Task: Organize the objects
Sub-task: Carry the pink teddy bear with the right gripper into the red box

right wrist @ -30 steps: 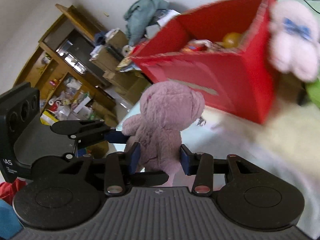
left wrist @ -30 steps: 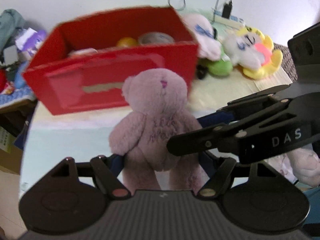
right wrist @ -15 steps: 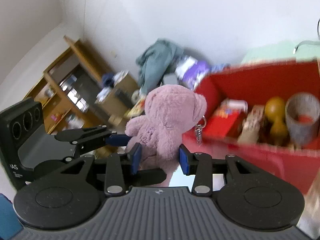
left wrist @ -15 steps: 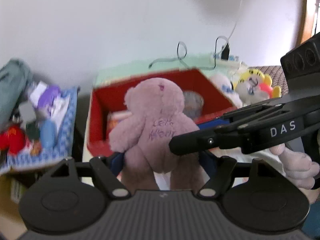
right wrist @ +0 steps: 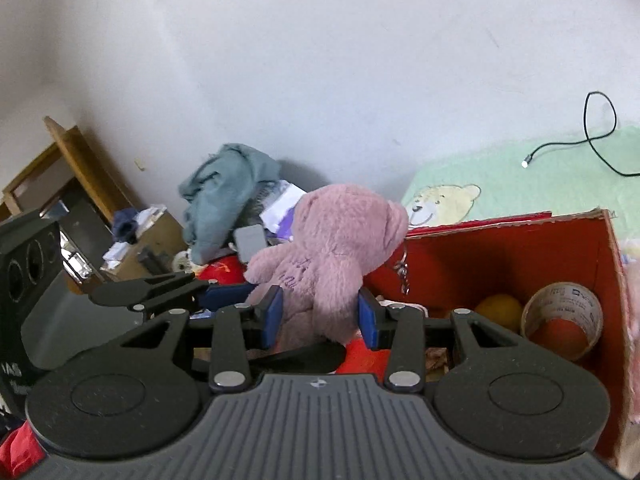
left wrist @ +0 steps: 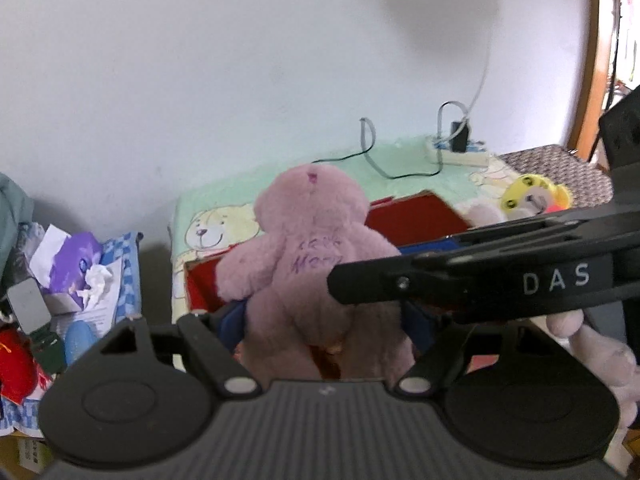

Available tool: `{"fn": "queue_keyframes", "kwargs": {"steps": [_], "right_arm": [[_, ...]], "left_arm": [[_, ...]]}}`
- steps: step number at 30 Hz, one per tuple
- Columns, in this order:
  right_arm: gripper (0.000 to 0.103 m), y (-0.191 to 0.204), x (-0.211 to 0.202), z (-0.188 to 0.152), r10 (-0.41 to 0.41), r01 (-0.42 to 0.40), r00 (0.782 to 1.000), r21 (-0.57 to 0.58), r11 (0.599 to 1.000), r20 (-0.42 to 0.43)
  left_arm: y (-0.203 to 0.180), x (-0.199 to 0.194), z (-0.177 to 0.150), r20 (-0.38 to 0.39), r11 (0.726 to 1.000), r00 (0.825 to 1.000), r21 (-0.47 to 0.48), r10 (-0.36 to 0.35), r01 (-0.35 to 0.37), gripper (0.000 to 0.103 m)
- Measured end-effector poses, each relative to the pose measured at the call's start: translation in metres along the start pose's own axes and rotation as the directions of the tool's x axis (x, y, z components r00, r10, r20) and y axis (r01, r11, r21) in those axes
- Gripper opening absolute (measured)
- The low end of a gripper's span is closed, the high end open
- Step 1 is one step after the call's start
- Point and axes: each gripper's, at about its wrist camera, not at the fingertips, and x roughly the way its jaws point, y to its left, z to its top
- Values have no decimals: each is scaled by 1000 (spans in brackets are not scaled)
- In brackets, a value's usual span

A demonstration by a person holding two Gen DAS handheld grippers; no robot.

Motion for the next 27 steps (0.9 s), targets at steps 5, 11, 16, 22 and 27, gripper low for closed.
{"fn": "queue_keyframes", "kwargs": {"steps": [5,11,16,22,27], "right_arm": [[41,-9,31,-3,-36,36,997,-7,999,-66],[41,-23,55,-6,-35,38,988,16,999,-152],[41,-28,72,-5,-34,42,976,35,998,-215],[28,-30,94,-8,-55,71,959,48,996,-280],[29,-35,99,-8,-49,73,956,73,995,-291]], "left_arm": [[7,34,-10,-87,999,996,-30,22,-25,80],[17,56,-23,-164,995,986,-92,16,-32,79],[22,68,-30,-213,992,977,-112,25,-50,79],[14,76,-31,-233,994,970,-59,73,-89,79],[8,81,-33,-233,994,967,-26,98,-107,86]]}}
